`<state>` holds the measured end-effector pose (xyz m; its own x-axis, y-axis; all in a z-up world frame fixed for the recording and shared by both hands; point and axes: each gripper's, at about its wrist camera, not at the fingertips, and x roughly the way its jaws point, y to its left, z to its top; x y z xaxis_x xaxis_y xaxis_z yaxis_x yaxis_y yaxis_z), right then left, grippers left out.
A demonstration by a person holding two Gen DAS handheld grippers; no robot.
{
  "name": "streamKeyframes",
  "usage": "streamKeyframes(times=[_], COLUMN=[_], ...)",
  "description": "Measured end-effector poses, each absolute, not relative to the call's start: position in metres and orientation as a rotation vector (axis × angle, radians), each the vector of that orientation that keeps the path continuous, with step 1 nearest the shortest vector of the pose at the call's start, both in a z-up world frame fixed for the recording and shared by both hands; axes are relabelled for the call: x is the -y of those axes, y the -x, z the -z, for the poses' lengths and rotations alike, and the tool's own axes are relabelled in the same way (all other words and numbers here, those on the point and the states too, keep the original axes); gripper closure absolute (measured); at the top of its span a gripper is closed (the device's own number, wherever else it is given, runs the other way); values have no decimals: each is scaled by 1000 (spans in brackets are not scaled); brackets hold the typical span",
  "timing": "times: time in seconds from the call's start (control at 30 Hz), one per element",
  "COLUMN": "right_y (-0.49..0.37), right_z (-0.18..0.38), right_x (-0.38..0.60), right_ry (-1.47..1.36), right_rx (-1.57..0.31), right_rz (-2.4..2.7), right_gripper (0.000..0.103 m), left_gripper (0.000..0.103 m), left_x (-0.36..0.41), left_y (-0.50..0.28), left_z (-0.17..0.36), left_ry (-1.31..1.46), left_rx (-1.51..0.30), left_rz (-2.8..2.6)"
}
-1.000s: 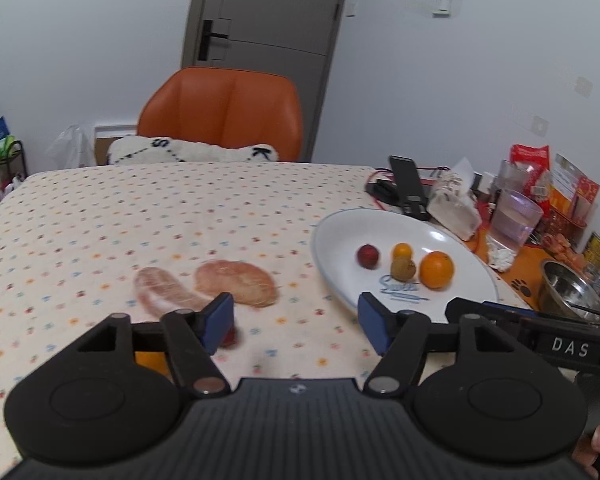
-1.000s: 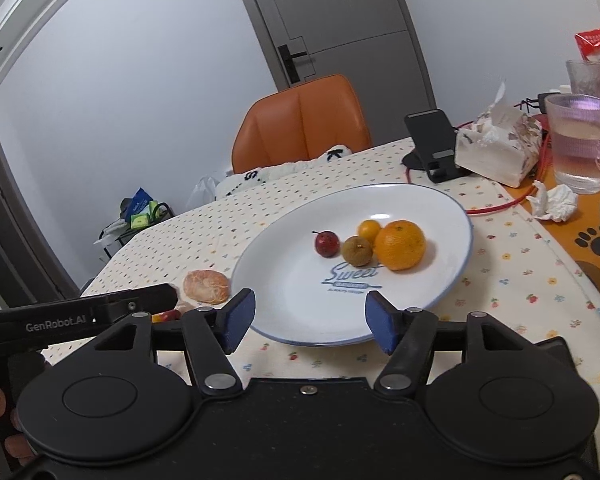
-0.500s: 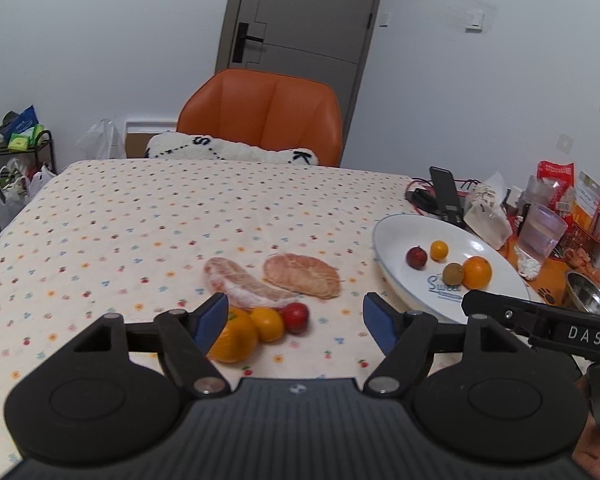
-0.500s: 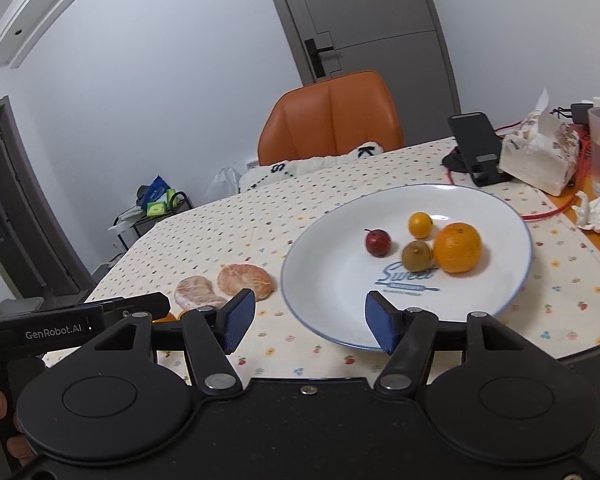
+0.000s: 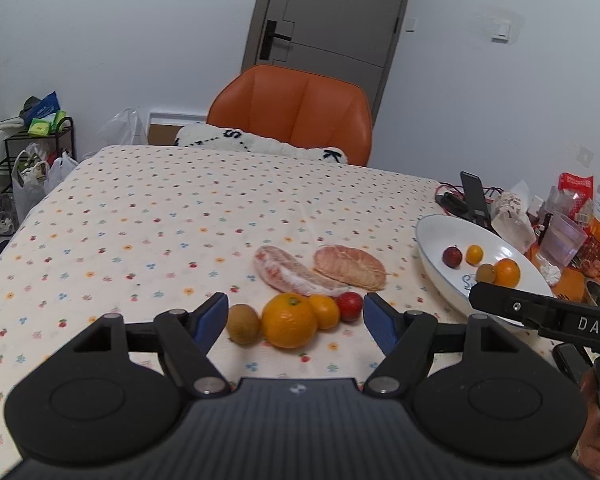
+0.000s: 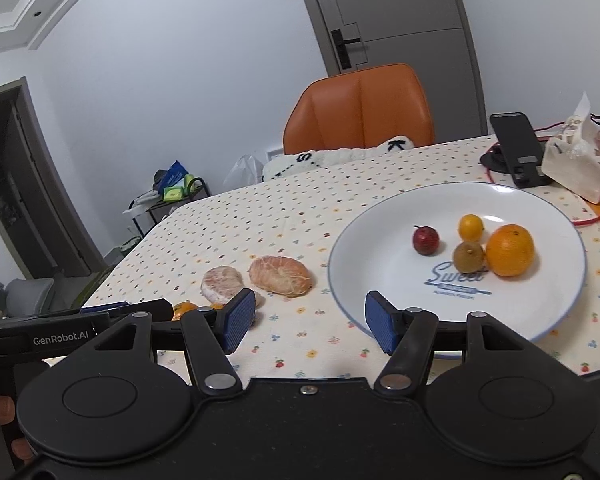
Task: Organize fruits
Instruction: 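Move both open tools back toward the remaining fruits, then grasp the second kiwi with the left tool while the right tool grasps a red plum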
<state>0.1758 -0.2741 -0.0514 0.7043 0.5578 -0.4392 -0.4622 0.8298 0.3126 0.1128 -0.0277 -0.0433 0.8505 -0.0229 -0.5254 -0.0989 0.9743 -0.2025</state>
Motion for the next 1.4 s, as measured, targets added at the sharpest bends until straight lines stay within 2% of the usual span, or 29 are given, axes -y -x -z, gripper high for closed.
streamKeyframes(times=[0.27,0.6,0.9,1.1,1.3,1.4], right_y=[-180,-187,-196,-202,-208,-211], right_z=[50,50,59,65,70,72], right_x=[257,237,221,210,201,199], right_ry=[-163,-132,-109,-100,-97,-106], right_rx=[-558,-576,-617,-647,-661,-662], right_rz=[-593,-604,-621,-645,-651,-650], right_gripper=[42,42,43,50,56,57], left_gripper=[35,59,63,64,80,80], left_x=[6,-13,-13,-10,-10,-12], left_y=[-109,-114,-121,-127,-131,-131], left_z=[50,59,73,76,80,80], left_ry=[255,280,283,279,277,283], left_rx=[-546,-554,-582,-583,-597,-596], left_rz=[-74,-101,-62,-30,-20,-15])
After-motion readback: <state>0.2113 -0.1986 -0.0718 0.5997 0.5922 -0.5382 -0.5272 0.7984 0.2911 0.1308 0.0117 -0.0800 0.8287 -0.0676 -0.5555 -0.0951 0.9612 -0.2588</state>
